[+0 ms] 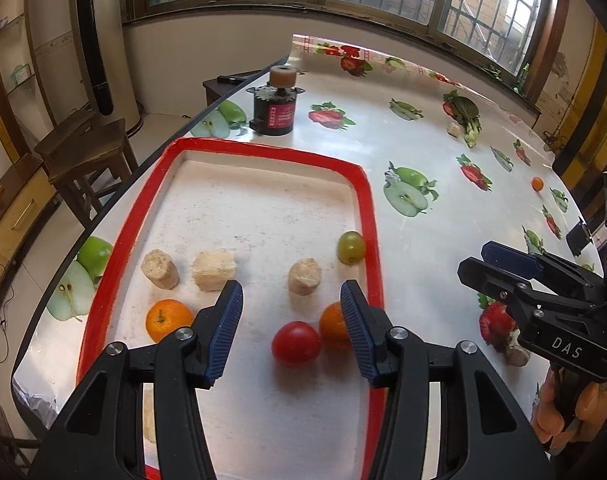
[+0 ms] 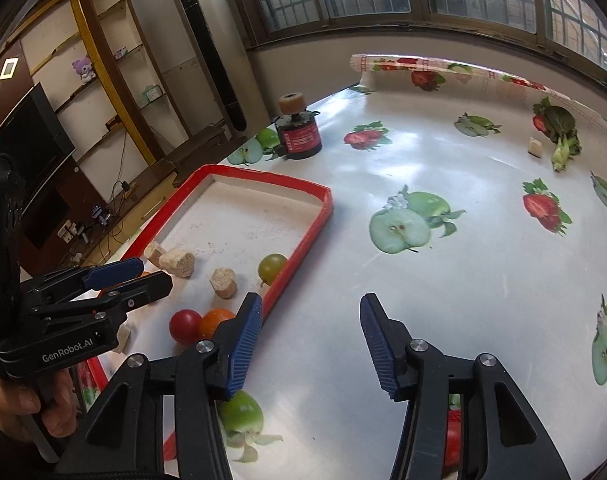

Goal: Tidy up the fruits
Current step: 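Move both open grippers back toward the tomato and orange on the table, then grasp a red tomato with the left gripper while the right grasps an orange, then carry the tomato and orange with both grippers over the red-rimmed tray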

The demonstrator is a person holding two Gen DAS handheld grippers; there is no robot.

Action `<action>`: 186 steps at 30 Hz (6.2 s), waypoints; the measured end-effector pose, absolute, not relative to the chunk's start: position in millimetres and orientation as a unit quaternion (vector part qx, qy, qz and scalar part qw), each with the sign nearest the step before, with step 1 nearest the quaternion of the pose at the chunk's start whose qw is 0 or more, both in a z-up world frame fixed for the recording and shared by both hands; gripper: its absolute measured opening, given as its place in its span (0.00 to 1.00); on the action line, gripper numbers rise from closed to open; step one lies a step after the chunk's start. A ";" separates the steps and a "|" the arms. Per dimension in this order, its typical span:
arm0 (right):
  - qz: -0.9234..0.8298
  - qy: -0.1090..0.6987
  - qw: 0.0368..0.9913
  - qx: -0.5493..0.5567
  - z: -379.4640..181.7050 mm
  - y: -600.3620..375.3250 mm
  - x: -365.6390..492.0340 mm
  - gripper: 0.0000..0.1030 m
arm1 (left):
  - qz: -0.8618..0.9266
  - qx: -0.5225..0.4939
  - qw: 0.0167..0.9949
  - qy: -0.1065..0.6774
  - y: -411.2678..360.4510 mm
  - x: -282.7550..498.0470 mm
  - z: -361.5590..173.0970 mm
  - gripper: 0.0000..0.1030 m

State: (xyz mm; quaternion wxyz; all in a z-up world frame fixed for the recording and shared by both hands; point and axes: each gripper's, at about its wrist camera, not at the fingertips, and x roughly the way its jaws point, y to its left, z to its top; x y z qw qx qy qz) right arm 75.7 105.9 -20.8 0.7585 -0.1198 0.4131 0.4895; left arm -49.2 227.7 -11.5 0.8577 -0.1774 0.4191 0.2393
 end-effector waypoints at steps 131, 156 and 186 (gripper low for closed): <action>0.517 0.374 0.764 -0.093 -3.6 23.1 -37.9 0.26 | 0.239 -0.186 0.876 0.375 199.0 -130.8 -7.0 0.27; 0.566 0.389 0.714 -0.137 -22.7 99.4 -74.8 0.26 | 0.302 -0.239 0.848 0.364 268.1 -178.6 -26.6 0.27; 0.567 0.417 0.695 -0.146 -45.5 123.6 -66.0 0.27 | 0.318 -0.244 0.825 0.399 278.8 -174.8 -52.0 0.28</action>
